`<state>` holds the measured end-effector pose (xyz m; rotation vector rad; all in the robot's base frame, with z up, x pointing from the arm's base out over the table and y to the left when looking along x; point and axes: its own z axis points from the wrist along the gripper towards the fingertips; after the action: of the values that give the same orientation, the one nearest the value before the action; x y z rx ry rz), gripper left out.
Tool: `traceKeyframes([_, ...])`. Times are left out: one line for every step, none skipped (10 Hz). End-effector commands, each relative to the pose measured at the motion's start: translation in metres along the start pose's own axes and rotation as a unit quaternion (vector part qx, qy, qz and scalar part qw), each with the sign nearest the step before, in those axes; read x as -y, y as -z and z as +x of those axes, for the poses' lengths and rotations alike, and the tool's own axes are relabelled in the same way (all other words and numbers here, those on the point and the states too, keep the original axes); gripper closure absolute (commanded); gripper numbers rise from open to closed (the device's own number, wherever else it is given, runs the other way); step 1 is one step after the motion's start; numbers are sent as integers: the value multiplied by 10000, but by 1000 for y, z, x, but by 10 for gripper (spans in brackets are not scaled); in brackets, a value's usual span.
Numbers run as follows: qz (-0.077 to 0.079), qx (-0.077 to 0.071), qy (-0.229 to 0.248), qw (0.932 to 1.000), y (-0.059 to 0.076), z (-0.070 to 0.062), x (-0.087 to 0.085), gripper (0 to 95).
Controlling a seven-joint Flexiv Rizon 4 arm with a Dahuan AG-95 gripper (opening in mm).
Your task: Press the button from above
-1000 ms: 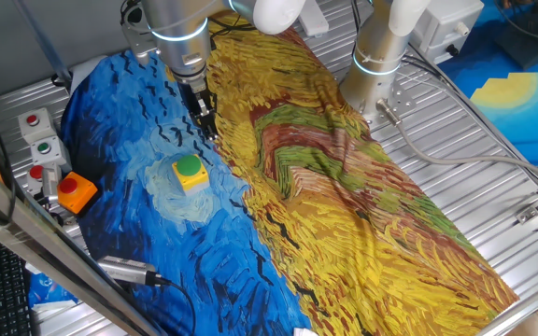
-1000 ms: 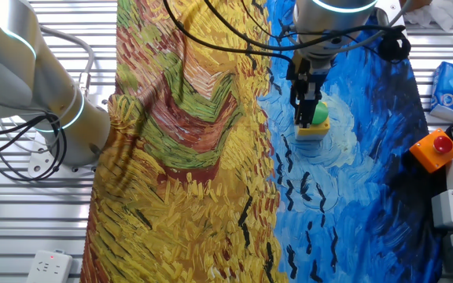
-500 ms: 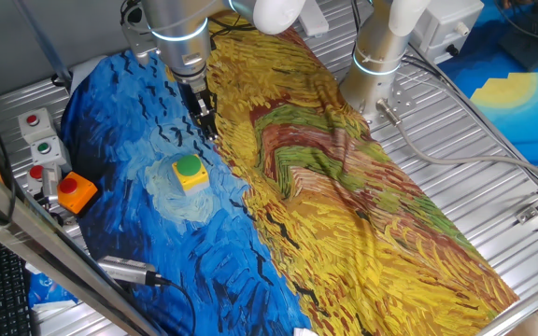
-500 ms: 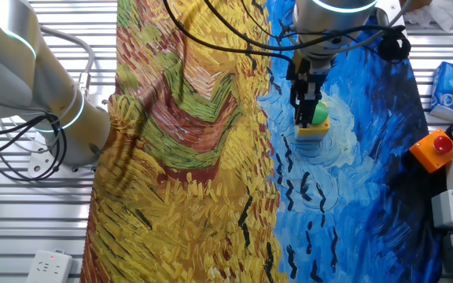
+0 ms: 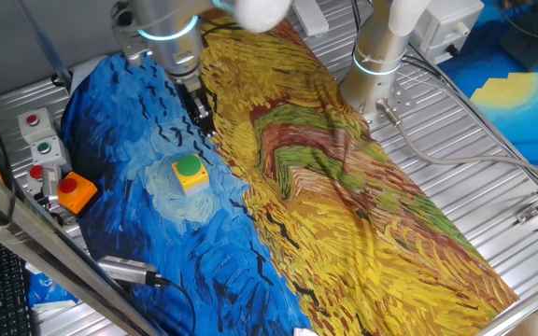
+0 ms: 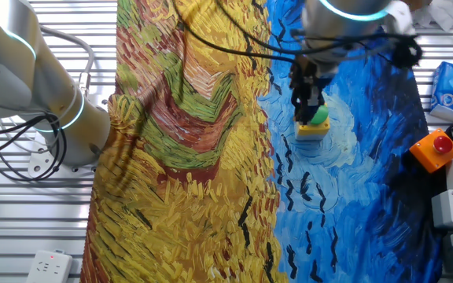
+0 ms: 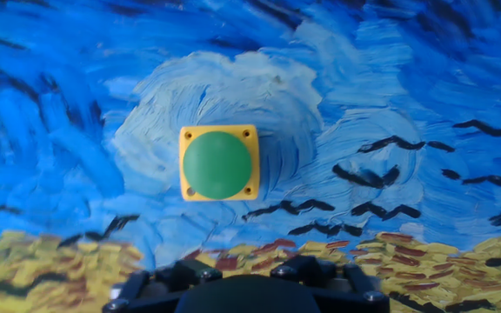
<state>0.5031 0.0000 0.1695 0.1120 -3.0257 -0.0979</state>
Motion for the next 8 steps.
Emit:
traceKeyframes([-25, -33, 34, 10000, 0, 3, 0, 950])
traceKeyframes([-25, -32, 24, 10000, 0, 3, 0, 950])
traceKeyframes([-25, -32, 21, 10000, 0, 3, 0, 950])
traceKeyframes([-26, -33, 14, 10000, 0, 3, 0, 950])
traceKeyframes([-30, -39, 12, 10000, 0, 3, 0, 950])
traceKeyframes([-32, -39, 6, 10000, 0, 3, 0, 950])
traceKeyframes([-35, -39, -12, 10000, 0, 3, 0, 950])
traceKeyframes([-33, -50, -17, 10000, 0, 3, 0, 950])
